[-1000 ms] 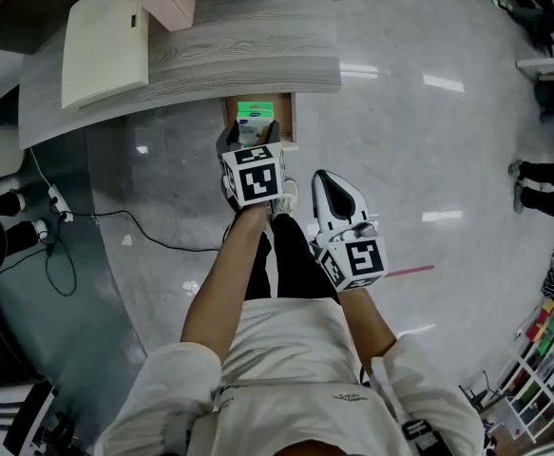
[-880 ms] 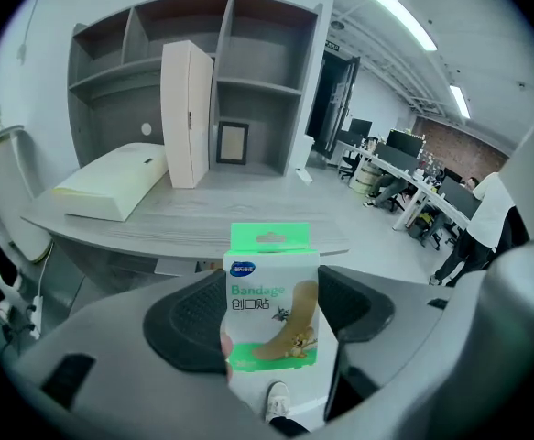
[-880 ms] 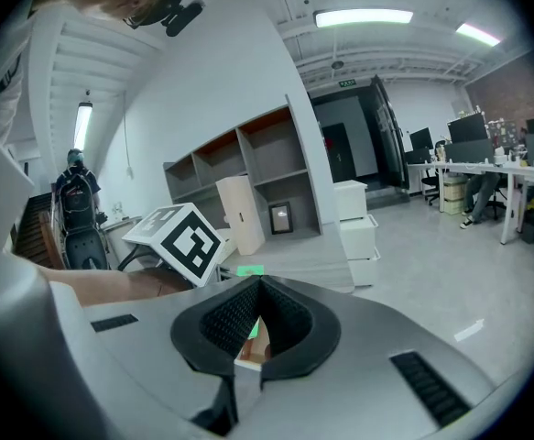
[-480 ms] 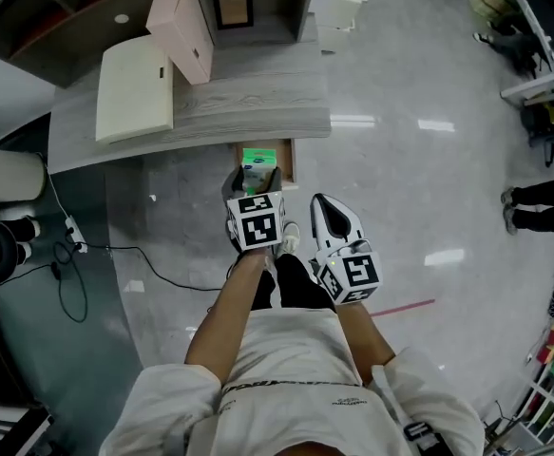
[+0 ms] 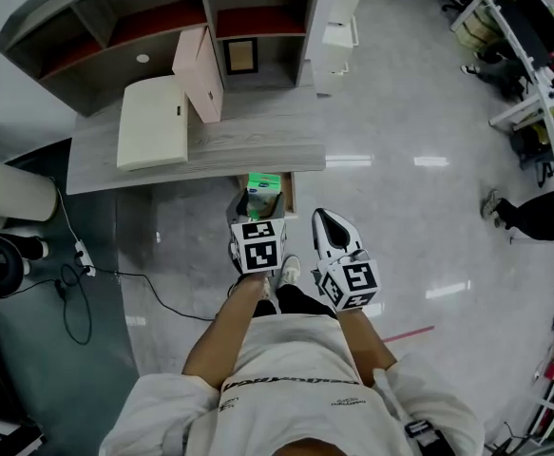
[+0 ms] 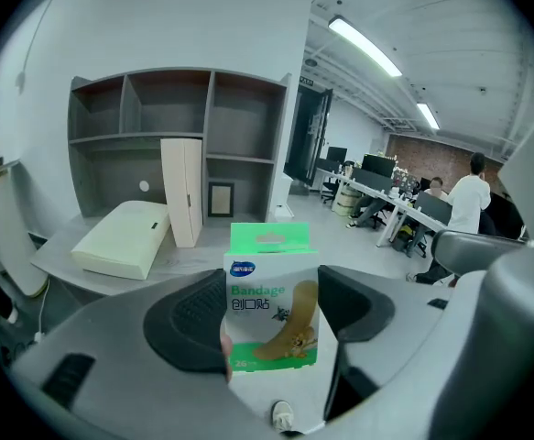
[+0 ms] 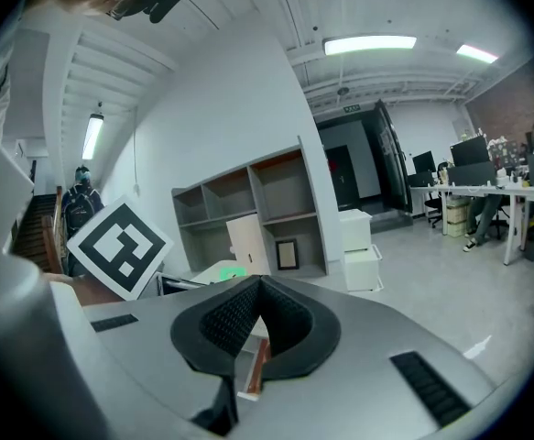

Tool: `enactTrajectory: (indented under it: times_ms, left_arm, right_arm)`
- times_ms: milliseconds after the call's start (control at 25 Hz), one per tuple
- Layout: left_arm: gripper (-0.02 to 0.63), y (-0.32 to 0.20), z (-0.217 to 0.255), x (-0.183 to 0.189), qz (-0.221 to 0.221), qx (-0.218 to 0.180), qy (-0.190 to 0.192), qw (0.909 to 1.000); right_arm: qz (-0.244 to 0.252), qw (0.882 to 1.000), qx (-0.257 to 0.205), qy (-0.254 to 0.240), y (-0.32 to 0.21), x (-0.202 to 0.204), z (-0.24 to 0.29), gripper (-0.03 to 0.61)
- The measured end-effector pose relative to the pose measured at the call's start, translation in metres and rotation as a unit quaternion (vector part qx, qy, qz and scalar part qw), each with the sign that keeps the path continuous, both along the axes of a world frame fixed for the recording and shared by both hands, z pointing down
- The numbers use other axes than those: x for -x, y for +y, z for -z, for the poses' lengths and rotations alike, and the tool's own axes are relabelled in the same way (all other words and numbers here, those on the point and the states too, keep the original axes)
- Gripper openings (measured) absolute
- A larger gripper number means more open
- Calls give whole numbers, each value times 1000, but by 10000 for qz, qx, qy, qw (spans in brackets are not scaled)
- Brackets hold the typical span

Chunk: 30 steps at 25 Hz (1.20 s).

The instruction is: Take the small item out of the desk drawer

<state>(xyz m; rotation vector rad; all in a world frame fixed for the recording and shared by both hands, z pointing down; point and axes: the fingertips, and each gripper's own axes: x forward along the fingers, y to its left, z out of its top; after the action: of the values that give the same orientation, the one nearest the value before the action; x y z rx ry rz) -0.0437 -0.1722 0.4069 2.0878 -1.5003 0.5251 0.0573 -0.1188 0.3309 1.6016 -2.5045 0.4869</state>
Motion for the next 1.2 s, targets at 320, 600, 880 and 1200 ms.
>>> enactTrajectory:
  times_ms: [320, 600, 880, 1200]
  left_arm:
    - [324, 6, 58, 8, -54, -437, -9, 9990]
    - [324, 13, 94, 17, -112, -772, -37, 9969]
    - [325, 20, 122, 17, -234, -1090, -31, 9938]
    - [325, 25, 148, 15, -255, -1472, -22, 9888]
  right_arm:
    - [-76, 9995, -285, 68, -3, -3, 42, 31]
    - [-110, 9989, -447, -1, -3, 1, 69, 31]
    - [-22, 9977, -682, -5, -4, 7, 94, 31]
    - [26, 9965, -839, -5, -8, 4, 110, 31]
